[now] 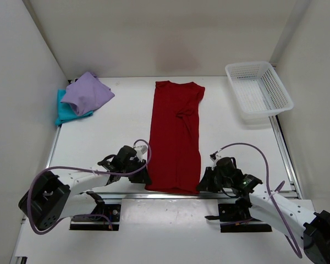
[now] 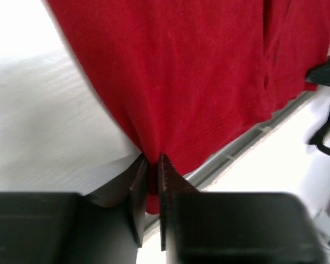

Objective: Fold and stack the t-shirts
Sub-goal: Grab the bottom of the folded rectangular tshirt with both arms, then fold the folded rectangular tshirt in 1/3 of the way

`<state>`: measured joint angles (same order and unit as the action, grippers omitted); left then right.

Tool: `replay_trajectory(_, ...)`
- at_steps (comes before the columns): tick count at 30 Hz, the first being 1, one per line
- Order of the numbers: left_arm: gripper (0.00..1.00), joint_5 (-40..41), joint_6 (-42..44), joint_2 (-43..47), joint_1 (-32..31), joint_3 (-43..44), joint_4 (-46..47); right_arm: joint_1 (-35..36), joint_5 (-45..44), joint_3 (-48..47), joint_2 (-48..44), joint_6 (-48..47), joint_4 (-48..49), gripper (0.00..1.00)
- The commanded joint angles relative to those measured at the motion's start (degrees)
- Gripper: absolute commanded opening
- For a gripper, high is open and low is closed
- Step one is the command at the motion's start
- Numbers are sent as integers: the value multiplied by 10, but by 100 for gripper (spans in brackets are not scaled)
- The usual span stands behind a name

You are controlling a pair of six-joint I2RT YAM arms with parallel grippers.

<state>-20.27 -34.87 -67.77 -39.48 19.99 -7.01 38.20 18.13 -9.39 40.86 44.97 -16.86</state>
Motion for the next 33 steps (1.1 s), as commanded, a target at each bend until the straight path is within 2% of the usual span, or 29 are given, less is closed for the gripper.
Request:
replay_trajectory(1, 15, -32, 14, -11, -6, -13, -36, 5, 10, 10, -8, 16, 7, 1)
replay_trajectory(2, 8, -55, 17, -4, -4, -11, -36, 9, 10, 8, -13, 17, 6, 0)
replay_trajectory(4, 2, -58, 16, 13, -14, -2, -60, 33, 10, -9, -20, 39, -11, 0)
replay_trajectory(7, 0, -71, 19, 51, -9, 29, -110, 74, -7, -52, -34, 49, -34, 0)
replay_trajectory(9, 0, -93, 13, 54, 22, 50, -113, 65, -27, -79, -16, 16, -69, 1)
replay_trajectory(13, 0, -63, 35, 18, 51, 143, -127, -48, 42, -131, 41, -76, -45, 0)
replay_trajectory(16, 0, -48, 31, -13, 81, 182, -110, -93, 13, -189, 90, -131, -45, 0)
replay_trajectory(19, 0, -65, -48, -32, 126, 172, -15, -154, 33, -230, 136, -166, 8, 1)
replay_trajectory(21, 0, -40, -70, -42, 138, 169, 50, -198, 59, -258, 181, -179, 58, 0)
replay_trajectory(29, 0, 34, -50, -177, 178, 295, 60, -256, 56, -390, 380, -212, 116, 0)
replay_trajectory(33, 0, 38, -48, -252, 192, 354, 88, -279, 80, -443, 463, -215, 136, 0)
